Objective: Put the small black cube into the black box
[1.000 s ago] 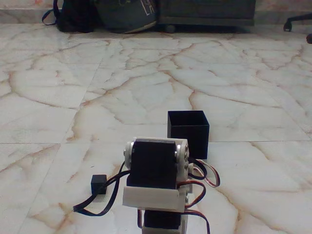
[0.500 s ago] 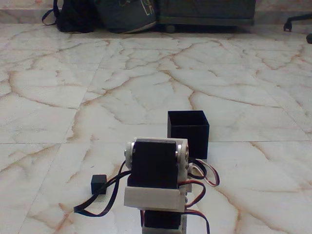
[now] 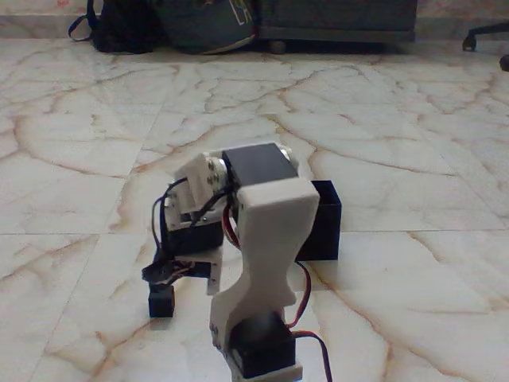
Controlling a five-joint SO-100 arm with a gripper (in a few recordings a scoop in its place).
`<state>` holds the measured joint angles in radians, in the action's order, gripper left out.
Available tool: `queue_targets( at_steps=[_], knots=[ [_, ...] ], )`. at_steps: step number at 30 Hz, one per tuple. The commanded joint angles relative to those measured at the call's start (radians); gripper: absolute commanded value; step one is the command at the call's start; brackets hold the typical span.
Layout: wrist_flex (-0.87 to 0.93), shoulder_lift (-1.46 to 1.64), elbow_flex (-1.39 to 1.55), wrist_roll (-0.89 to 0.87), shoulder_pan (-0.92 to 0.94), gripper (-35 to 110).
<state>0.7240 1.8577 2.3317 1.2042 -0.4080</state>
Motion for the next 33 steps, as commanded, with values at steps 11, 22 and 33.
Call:
queue_targets(
  at_steps=[11, 22, 33],
  knots=[
    [0.012, -0.655, -0.733, -0.169, -0.043, 9],
    [0.132, -1.04, -1.166, -0.244, -0.006, 9],
    [0.135, -1.201, -1.227, -0.255, -0.012, 9]
  ],
)
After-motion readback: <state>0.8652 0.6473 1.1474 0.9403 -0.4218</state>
